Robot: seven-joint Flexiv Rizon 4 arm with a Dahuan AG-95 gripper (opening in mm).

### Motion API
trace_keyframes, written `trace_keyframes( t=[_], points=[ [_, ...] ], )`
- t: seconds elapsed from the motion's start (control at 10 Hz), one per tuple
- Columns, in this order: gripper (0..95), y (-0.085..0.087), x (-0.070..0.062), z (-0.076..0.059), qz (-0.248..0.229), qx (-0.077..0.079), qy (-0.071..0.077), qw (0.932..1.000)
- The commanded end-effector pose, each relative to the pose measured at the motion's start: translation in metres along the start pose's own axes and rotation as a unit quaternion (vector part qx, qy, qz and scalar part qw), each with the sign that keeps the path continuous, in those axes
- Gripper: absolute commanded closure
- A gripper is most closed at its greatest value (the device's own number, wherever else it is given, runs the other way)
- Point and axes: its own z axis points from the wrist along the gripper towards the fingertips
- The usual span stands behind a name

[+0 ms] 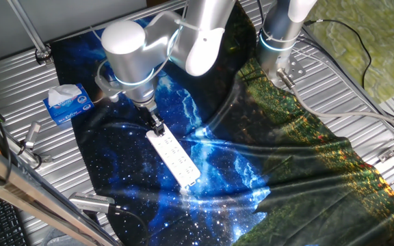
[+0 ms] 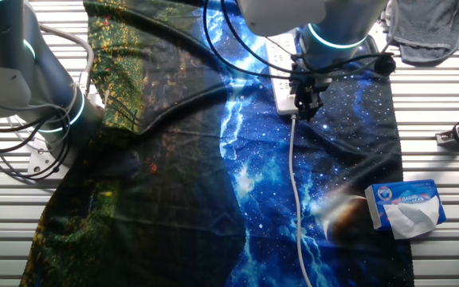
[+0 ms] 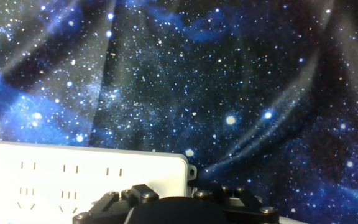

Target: Turn off the power strip by pressing the button

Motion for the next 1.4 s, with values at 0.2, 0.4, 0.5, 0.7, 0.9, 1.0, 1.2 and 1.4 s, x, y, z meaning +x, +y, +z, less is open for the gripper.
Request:
trace_keyframes(
  t=[0.2, 0.4, 0.5, 0.7, 0.9, 1.0, 1.2, 1.4],
  points=[
    [38.0, 0.000, 0.001, 0.002, -0.001, 0.001, -0.001, 1.0000],
    [38.0, -0.001, 0.002, 0.004, -0.002, 0.004, -0.003, 1.0000],
    [38.0, -0.002, 0.002, 0.004, -0.002, 0.005, -0.005, 1.0000],
    [57.0, -0.004, 0.002, 0.005, -0.002, 0.006, -0.005, 1.0000],
    [57.0, -0.002, 0.004, 0.011, -0.001, 0.005, -0.010, 0.9999],
    [57.0, -0.002, 0.004, 0.011, -0.001, 0.003, -0.008, 1.0000],
    [38.0, -0.002, 0.004, 0.009, -0.001, -0.007, -0.012, 0.9999],
    [38.0, -0.007, -0.001, -0.009, -0.010, -0.004, -0.007, 0.9999]
  ],
)
